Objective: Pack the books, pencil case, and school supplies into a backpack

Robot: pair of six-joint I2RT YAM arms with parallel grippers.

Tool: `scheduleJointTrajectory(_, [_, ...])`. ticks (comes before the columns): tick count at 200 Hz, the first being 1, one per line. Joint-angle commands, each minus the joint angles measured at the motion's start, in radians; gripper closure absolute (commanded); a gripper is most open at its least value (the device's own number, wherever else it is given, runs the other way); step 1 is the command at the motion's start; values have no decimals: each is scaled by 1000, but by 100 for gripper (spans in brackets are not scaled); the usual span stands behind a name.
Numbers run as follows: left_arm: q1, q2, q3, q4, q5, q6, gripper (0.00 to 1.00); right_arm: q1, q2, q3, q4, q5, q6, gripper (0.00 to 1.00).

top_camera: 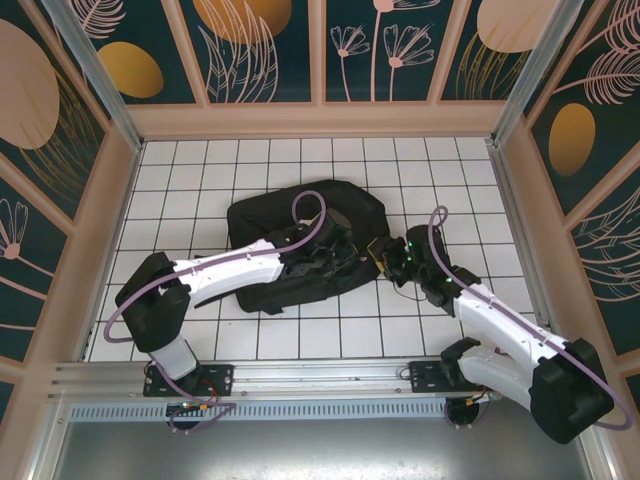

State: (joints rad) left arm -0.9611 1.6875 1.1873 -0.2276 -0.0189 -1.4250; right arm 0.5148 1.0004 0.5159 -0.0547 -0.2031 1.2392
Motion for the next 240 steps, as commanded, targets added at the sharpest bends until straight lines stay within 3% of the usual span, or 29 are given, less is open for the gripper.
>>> scheduleJointTrajectory(1, [9, -18, 6, -37, -35, 29, 100, -16, 27, 65, -45, 10, -84, 55])
scheduleJointTrajectory(59, [3, -21, 49, -66, -12, 72, 100, -31, 121, 119, -45, 7, -162, 57])
scheduleJointTrajectory(70, [-2, -24, 49, -65, -5, 83, 100, -37, 144, 124, -31, 5, -169, 64])
scheduleJointTrajectory(102, [-17, -29, 52, -101, -13, 107, 100, -59, 193, 135, -1, -16, -179, 100])
scheduleJointTrajectory(240, [-20, -245, -99, -332, -181, 138, 100, -123, 200, 138, -11, 2, -206, 100])
